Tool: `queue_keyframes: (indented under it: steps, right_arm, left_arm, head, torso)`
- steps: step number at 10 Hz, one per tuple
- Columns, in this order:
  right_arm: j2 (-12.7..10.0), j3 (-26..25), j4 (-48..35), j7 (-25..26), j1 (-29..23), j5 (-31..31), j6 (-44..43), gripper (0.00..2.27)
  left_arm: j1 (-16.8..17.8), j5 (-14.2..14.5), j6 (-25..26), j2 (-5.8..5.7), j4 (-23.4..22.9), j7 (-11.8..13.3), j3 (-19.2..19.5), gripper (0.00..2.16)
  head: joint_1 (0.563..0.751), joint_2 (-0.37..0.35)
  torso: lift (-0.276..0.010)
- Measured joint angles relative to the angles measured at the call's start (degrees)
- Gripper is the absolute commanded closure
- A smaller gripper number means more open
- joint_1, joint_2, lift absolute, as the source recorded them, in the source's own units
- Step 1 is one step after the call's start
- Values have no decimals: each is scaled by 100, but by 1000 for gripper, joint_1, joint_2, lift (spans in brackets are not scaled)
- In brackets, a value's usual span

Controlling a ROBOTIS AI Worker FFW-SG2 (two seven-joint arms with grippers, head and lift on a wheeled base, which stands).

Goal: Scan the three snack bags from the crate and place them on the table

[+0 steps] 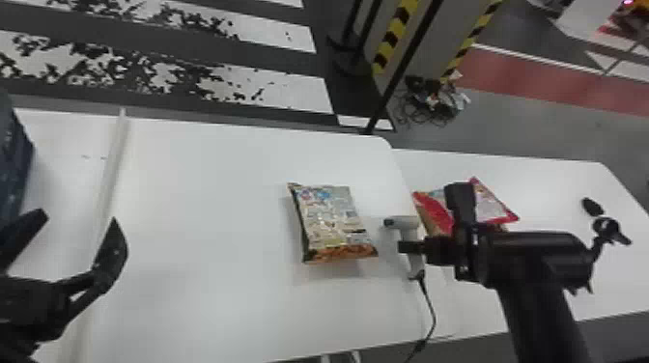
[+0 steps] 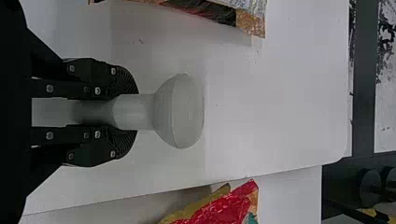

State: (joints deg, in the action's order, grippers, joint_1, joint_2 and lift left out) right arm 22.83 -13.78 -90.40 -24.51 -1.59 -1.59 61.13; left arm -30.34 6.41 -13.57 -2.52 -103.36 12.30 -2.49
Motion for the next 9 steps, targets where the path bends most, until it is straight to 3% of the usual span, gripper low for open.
queue_keyframes:
  steps: [1, 5, 9]
  right_arm:
    - [1, 9, 30, 5, 0, -1, -9, 93]
    - [-3, -100, -113, 71, -54, -87, 27, 43]
    - [-35, -559, -1197, 11, -501, -752, 529, 63]
  left_arm:
    - [2, 0, 0, -2, 0, 0, -5, 36]
    - [2, 0, 0, -3, 1, 0, -4, 36]
    - [18, 0, -1, 5, 29, -16, 3, 36]
  head:
    - [695, -350]
    - [695, -350]
    - [695, -350]
  torso:
    - [-62]
    - [-62]
    - [-62]
